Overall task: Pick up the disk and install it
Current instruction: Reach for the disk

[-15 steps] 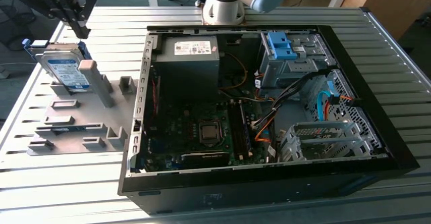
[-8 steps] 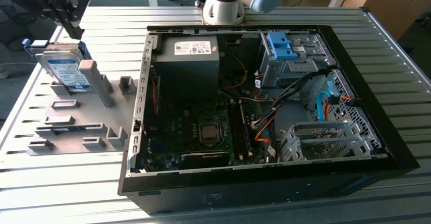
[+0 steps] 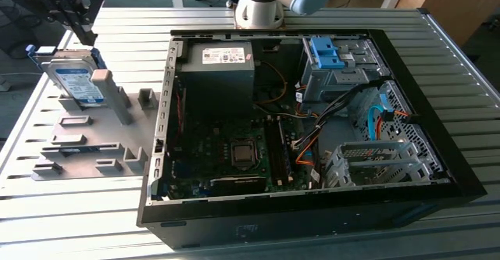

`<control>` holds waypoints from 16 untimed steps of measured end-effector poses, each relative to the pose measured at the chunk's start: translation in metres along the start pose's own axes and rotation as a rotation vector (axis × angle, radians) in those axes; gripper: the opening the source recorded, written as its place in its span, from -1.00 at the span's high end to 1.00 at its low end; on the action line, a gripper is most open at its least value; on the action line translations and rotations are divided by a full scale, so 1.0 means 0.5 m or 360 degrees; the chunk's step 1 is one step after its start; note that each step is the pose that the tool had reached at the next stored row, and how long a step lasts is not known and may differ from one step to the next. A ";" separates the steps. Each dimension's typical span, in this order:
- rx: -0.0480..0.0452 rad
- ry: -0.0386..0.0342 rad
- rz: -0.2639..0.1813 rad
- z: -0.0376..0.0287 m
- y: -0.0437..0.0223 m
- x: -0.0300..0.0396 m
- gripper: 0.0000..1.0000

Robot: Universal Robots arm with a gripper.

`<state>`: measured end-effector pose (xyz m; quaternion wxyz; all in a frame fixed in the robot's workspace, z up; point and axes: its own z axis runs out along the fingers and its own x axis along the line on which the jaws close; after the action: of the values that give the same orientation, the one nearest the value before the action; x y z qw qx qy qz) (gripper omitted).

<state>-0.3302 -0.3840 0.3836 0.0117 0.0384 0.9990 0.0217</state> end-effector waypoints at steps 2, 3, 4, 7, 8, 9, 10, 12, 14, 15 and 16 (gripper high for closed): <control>0.0000 0.0000 0.0000 0.000 0.000 0.000 0.79; 0.0000 0.0000 0.0000 0.000 0.000 0.000 0.79; 0.0000 0.0000 0.0000 0.000 0.000 0.000 0.79; 0.0000 0.0000 0.0000 0.000 0.000 0.001 0.79; 0.0000 0.0000 0.0000 0.000 0.000 0.001 0.79; 0.0000 0.0000 0.0000 0.000 0.000 0.001 0.79; 0.0000 0.0000 0.0000 0.000 0.000 0.001 0.79; 0.0000 0.0000 0.0000 0.000 0.000 0.001 0.79; 0.0000 0.0000 0.0000 0.000 0.000 0.002 0.79; 0.0000 0.0000 0.0000 0.000 0.000 0.002 0.79; 0.0000 0.0000 0.0000 0.000 0.000 0.002 0.79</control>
<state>-0.3311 -0.3840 0.3836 0.0117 0.0384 0.9990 0.0217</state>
